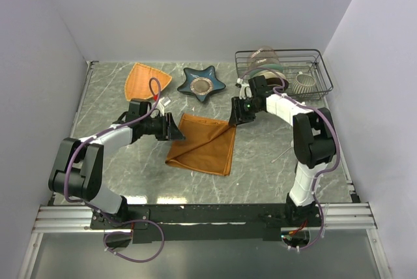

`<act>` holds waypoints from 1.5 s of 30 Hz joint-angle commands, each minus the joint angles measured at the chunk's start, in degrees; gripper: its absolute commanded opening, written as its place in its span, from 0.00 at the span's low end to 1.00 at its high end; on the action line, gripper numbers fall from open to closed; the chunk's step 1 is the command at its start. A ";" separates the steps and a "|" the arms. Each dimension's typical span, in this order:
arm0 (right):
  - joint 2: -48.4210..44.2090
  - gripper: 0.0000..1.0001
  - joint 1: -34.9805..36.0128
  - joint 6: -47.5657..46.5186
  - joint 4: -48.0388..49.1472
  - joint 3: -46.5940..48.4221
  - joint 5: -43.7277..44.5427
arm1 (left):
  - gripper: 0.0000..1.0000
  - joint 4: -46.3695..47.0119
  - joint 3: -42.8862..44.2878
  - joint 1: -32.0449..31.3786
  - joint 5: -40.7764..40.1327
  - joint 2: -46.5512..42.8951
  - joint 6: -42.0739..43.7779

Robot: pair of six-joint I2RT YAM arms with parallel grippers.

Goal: Fold the napkin into a case and place the utensils inside
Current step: Smooth out the upper triangle-folded napkin at the center of the board.

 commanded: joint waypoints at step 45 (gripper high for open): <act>3.01 0.29 -0.15 -9.05 -2.26 4.08 2.58 | 0.43 0.53 2.20 -0.08 0.22 1.13 -0.28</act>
